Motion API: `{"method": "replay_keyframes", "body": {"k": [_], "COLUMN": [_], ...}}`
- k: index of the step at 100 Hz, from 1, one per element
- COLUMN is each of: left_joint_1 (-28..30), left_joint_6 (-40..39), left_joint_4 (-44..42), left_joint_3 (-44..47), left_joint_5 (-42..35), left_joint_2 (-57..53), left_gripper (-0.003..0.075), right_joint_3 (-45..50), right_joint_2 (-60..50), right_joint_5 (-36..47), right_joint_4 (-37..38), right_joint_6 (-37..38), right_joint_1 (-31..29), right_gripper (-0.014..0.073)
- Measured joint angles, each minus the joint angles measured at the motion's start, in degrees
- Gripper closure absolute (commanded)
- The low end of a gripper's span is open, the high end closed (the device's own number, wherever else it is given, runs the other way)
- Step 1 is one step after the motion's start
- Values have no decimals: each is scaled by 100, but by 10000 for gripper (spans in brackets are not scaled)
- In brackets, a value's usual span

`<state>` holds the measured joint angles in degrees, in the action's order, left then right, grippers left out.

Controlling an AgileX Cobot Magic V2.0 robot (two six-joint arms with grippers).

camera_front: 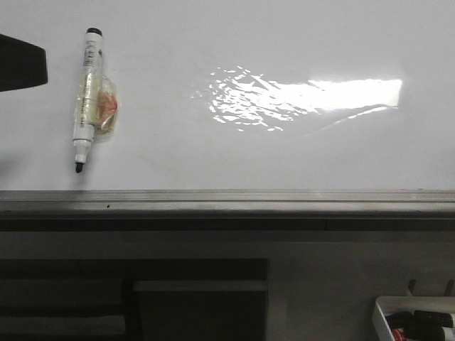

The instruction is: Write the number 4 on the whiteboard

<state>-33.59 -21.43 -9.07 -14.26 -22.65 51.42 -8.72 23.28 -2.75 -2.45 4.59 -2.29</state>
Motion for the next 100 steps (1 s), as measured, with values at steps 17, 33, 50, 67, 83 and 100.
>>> {"method": "replay_keyframes", "body": {"k": [17,33,50,67,83,100], "left_joint_1": [-126,-148,-148,-148,-148,-148], "left_joint_6": [-26,-38,-40,-50,-50,-50], "left_joint_4": [156,205,299,335,396,424], "left_joint_3": [0,-52,-259,-472,-547,-547], "left_joint_5": [-81,-390,-578,-613,-640,-499], "left_joint_2": [525,1030,1454,1867,2072,2133], "left_gripper": [304,304,304,316,423,724], "right_joint_3": [0,0,0,0,0,0], "right_joint_2": [0,0,0,0,0,9], "right_joint_5": [9,9,9,9,9,9], "right_joint_4": [0,0,0,0,0,0], "right_joint_6": [0,0,0,0,0,0], "right_joint_1": [0,0,5,165,303,379], "right_gripper": [654,654,654,654,654,654]}}
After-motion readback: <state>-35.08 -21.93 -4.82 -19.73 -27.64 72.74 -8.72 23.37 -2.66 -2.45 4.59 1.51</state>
